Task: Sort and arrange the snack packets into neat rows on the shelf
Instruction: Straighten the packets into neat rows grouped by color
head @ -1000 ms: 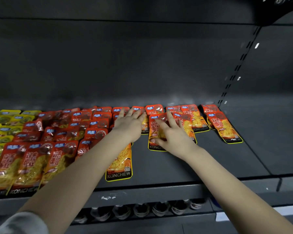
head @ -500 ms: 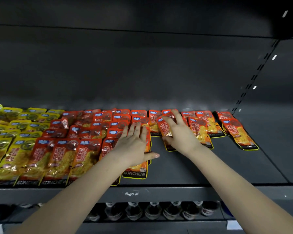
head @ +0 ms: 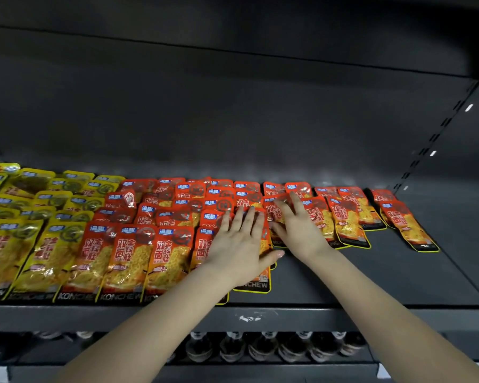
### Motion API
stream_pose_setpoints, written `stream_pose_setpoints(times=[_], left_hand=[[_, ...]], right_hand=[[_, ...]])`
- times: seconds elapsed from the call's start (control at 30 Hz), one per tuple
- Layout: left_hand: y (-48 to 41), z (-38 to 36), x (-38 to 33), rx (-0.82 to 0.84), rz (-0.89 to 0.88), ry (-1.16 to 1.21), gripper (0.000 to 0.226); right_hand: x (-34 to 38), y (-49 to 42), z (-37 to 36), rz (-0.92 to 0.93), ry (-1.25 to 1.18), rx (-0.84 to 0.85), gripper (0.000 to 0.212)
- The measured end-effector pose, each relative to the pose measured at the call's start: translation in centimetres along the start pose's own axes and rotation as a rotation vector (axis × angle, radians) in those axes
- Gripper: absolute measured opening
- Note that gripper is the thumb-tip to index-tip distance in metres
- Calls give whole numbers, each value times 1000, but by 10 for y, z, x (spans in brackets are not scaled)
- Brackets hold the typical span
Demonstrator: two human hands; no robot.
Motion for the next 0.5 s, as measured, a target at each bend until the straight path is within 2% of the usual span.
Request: stream_pose_setpoints(times=[0.13, 0.23, 0.5], left_hand=[[-2, -3, -1, -27, 16, 19, 93], [-2, -4, -1, -39, 9, 6, 102], [0, -1, 2, -54, -2, 64, 81]], right_hand=[[0, 0, -6, -73, 85, 2, 56], [2, 2, -8, -58, 218, -15, 55], [1, 3, -8, -132, 290, -4, 54]])
Point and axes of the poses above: each hand's wrist, its own y-axis away from the middle knuckle, its own z-axis out of the back of the hand, x = y × z, the point moved 2 cm from there along -y, towards the middle knuckle, and after that the axes turned 1 degree about x, right-handed, at the moved point
